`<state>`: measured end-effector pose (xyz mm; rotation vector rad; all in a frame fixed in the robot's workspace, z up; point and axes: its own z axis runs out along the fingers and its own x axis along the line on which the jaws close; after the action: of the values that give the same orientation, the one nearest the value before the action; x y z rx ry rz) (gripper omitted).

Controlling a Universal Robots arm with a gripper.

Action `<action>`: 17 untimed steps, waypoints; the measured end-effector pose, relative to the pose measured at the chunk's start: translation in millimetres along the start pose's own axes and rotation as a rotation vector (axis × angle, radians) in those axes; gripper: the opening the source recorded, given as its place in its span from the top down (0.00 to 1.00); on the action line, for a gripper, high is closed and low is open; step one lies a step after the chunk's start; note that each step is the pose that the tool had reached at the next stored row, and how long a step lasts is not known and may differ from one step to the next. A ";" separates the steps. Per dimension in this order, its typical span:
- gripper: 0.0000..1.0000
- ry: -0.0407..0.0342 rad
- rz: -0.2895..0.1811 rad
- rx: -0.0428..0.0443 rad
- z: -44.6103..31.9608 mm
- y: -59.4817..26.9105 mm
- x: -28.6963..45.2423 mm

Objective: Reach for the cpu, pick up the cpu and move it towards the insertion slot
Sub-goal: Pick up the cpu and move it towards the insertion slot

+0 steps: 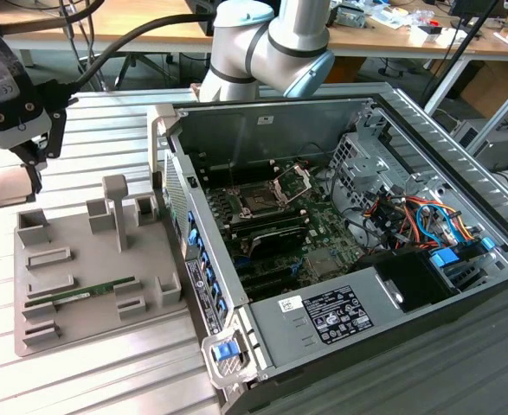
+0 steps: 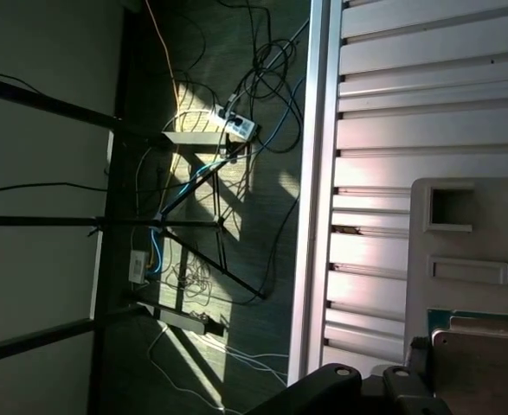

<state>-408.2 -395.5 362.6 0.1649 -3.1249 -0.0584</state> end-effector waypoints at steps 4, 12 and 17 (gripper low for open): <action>0.45 0.0000 0.000 -0.0001 -1.8 0.1 0.0; 0.45 0.0000 0.000 -0.0003 -6.5 0.2 0.0; 0.45 -0.0001 0.000 -0.0005 -8.9 0.3 0.1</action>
<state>-408.2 -395.5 371.5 0.1650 -3.1250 -0.0592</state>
